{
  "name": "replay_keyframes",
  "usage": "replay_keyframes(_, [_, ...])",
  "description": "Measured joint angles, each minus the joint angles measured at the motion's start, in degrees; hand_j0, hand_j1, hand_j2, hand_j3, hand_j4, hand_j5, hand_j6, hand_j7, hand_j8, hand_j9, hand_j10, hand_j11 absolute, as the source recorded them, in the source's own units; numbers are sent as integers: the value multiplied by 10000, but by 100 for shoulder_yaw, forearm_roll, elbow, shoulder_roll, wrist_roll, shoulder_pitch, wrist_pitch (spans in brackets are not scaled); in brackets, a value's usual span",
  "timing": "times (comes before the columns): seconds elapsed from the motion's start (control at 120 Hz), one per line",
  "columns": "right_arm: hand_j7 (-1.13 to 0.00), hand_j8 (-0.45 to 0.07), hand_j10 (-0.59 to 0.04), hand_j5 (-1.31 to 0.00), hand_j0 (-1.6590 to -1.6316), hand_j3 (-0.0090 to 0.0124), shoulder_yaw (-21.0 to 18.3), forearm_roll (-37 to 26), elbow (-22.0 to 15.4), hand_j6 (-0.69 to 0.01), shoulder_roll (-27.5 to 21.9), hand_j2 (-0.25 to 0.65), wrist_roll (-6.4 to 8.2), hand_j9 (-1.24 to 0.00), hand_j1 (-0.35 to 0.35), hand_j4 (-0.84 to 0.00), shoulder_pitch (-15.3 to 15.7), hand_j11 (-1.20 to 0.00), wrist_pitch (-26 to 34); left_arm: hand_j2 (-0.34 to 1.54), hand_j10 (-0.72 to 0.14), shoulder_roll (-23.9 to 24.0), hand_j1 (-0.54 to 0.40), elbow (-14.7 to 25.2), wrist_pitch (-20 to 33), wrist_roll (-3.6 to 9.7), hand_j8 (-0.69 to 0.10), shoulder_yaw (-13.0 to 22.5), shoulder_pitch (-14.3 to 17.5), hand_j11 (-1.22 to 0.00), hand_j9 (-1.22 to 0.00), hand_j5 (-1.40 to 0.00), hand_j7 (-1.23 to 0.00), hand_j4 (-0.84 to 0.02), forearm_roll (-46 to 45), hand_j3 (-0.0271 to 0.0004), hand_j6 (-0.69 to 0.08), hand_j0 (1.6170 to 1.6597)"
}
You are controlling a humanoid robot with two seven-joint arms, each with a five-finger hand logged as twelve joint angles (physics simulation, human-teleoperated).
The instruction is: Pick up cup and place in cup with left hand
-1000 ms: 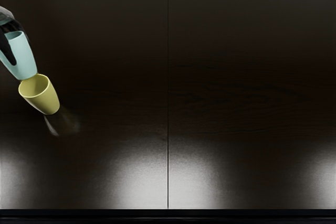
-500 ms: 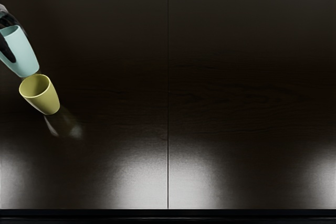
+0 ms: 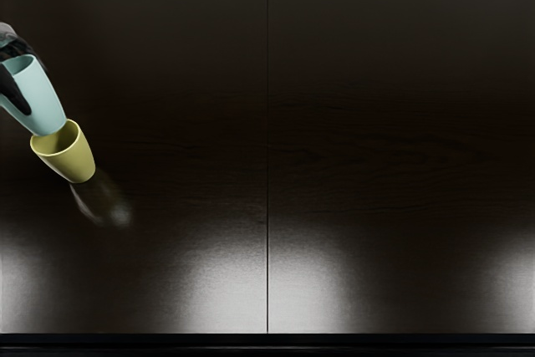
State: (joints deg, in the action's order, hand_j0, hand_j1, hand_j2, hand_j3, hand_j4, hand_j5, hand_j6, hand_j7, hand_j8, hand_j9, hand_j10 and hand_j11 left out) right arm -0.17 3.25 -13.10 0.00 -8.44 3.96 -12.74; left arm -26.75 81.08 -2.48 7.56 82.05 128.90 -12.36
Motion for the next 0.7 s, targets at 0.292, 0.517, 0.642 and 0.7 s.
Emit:
replay_keyframes(0.292, [-172, -130, -131, -172, -16581, 0, 3, 0, 0, -129, 0, -29, 0, -172, -3330, -130, 0, -172, 0, 1179, -4117, 74, -1400, 14, 27, -7, -2294, -15, -58, -7469, -7657, -7302, -7471, -4266, -7, 0, -2420, 16539])
replay_keyframes(0.517, [-172, -130, -131, -172, -16581, 0, 4, 0, 0, -129, 0, -29, 0, -172, -3330, -130, 0, -172, 0, 663, -3406, 126, -410, 14, -5, -9, -2271, -29, -76, -5583, -5680, -5502, -5559, -3494, -7, 0, -2615, 16553])
replay_keyframes(0.642, [-172, -130, -131, -172, -16581, 0, 2, 0, 0, -129, 0, -29, 0, -172, -3331, -130, 0, -172, 0, 398, -2037, 126, 1148, 13, -29, -6, -1422, -25, -67, -3274, -3326, -3230, -3261, -2085, -9, 0, -1609, 16566])
replay_keyframes(0.7, [-172, -130, -131, -172, -16581, 0, 3, 0, 0, -129, 0, -29, 0, -172, -3331, -130, 0, -172, 0, 304, -1557, 126, 1700, 13, -38, -5, -1096, -24, -68, -2494, -2533, -2461, -2484, -1593, -8, 0, -1236, 16569])
